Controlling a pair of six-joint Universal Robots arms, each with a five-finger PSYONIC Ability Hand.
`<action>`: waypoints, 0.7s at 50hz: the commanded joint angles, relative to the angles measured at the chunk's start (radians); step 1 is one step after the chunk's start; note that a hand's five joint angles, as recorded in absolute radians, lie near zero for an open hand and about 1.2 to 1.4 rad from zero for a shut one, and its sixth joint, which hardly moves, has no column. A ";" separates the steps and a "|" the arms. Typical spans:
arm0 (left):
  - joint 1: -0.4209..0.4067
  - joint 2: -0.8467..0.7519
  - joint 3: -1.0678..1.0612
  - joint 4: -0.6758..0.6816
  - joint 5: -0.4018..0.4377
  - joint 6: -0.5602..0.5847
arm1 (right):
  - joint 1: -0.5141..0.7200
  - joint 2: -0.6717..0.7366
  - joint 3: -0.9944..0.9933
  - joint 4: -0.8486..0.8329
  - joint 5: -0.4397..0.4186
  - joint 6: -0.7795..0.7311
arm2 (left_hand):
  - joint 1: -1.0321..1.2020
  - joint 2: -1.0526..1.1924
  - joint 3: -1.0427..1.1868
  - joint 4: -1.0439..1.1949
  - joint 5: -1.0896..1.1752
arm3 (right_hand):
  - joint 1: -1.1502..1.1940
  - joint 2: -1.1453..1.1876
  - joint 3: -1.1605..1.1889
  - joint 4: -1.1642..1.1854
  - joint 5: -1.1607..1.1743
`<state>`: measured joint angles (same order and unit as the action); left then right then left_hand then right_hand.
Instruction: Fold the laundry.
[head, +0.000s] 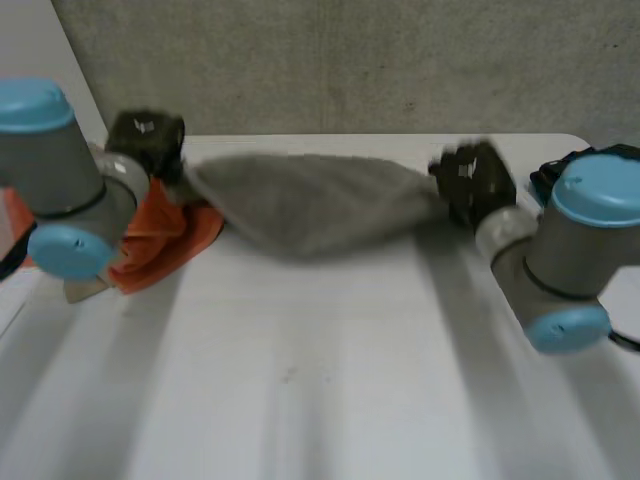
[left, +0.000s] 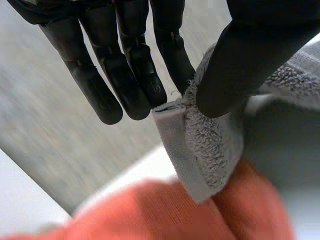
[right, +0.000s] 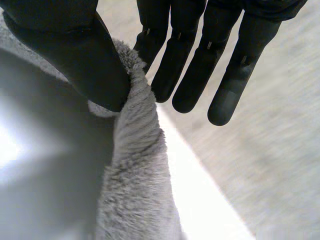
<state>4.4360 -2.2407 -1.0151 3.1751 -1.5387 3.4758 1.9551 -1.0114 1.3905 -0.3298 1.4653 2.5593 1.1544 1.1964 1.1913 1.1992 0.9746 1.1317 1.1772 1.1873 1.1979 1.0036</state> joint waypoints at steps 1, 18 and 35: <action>0.020 0.072 -0.163 -0.037 0.074 0.065 | -0.055 -0.030 -0.004 0.305 -0.033 -0.156 | 0.242 0.200 0.205 0.197 0.247 | -0.412 -0.458 -0.468 -0.479 -0.459; 0.017 0.196 -0.198 -0.055 0.088 0.069 | -0.051 0.207 -0.686 0.842 -0.106 0.085 | 0.242 0.200 0.205 0.197 0.247 | -0.590 -0.636 -0.646 -0.656 -0.637; 0.023 0.227 -0.191 -0.058 0.088 0.028 | -0.033 0.499 -0.883 0.960 -0.086 -0.016 | 0.242 0.200 0.205 0.197 0.247 | -0.529 -0.574 -0.584 -0.595 -0.575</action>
<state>4.4558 -2.0151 -1.2067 3.1179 -1.4513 3.5114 1.9184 -0.5289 0.4628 0.7027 1.3650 2.5611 1.1544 1.1965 1.1913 1.1993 0.9746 0.5021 0.4879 0.4975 0.5110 0.3462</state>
